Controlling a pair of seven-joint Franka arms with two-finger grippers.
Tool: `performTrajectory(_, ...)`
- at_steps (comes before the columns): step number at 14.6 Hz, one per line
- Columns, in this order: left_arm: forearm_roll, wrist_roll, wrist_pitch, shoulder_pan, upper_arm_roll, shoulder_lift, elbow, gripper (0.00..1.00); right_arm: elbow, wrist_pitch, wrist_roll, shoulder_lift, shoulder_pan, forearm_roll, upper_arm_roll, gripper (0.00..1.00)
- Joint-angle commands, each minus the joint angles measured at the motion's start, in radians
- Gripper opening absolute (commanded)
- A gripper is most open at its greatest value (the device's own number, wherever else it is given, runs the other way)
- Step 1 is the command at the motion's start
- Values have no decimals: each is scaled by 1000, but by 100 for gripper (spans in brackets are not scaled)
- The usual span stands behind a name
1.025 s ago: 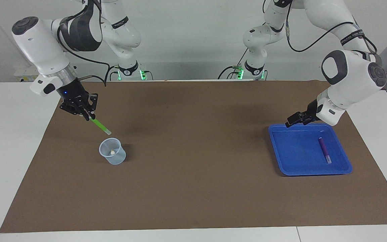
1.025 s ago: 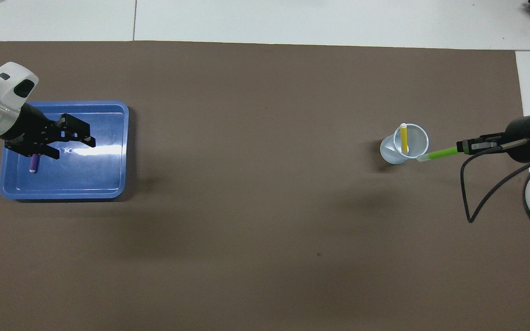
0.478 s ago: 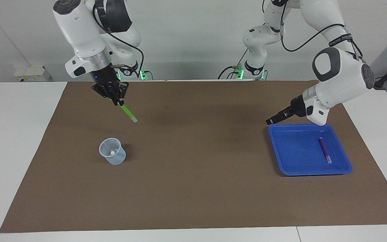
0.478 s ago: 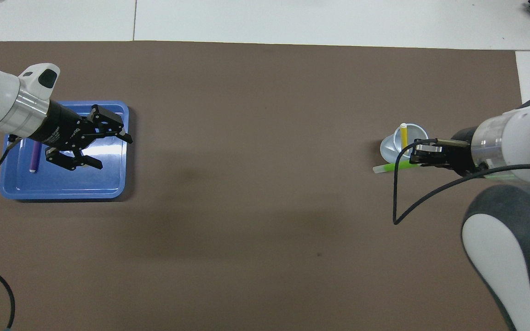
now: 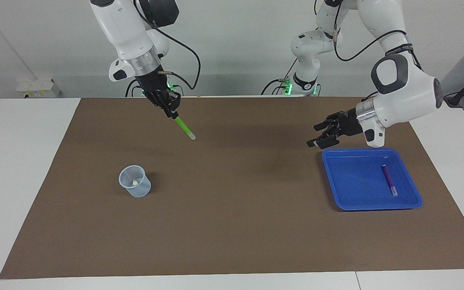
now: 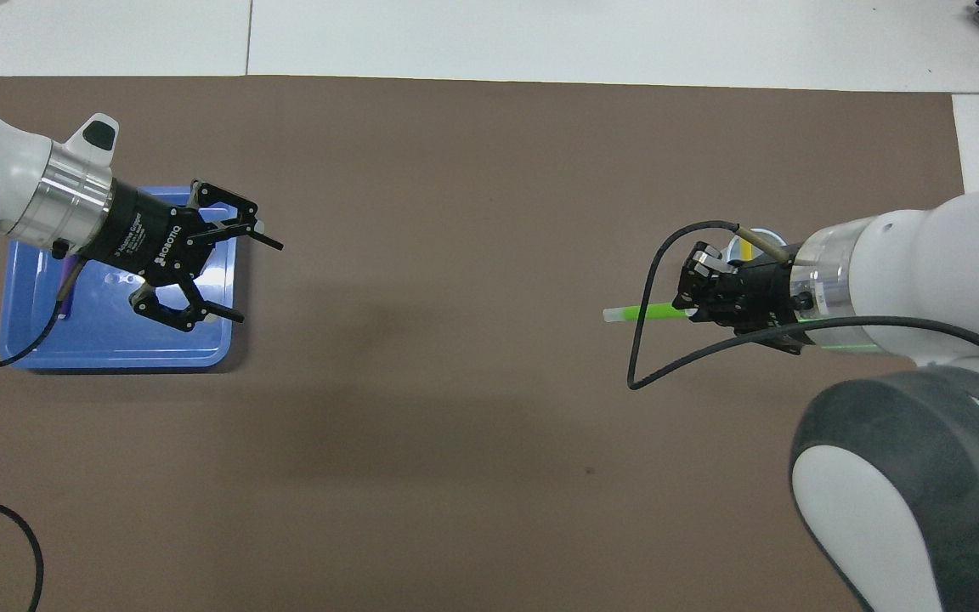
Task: Right arm passes pens to left for tray arrangement
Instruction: 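Carry the green pen toward the left gripper while the left gripper approaches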
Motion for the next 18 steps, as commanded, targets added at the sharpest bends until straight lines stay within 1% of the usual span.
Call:
performTrajectory(1,-38,-120,-5,-14,-25,-16,-5,93,14,67,211,18,37,72,23,0)
performTrajectory(2,-41,-146,1,-16,-34,-16,-2,93,14,104,297,26,54,81,23,0)
performTrajectory(4,-53,-168,36,-18,-45,-17,-5,92,14,156,393,40,100,89,23,0)
performTrajectory(6,-64,-170,59,-37,-48,-22,-6,90,14,185,442,41,113,90,23,0)
performTrajectory(7,-91,-185,77,-42,-46,-22,-6,89,14,205,458,50,128,90,24,0)
performTrajectory(9,-143,-243,114,-56,-48,-22,-6,89,14,242,516,57,159,99,23,0)
performTrajectory(10,-148,-269,131,-80,-49,-22,-6,89,15,259,549,63,168,105,23,0)
performTrajectory(12,-154,-318,182,-123,-52,-22,-2,87,18,257,591,66,183,107,24,0)
performTrajectory(15,-187,-490,290,-186,-65,-22,9,88,18,263,692,67,213,107,23,0)
performTrajectory(17,-187,-501,343,-223,-77,-23,5,88,18,265,726,75,214,109,24,0)
performTrajectory(18,-185,-498,344,-232,-77,-25,2,88,18,264,732,75,214,109,24,0)
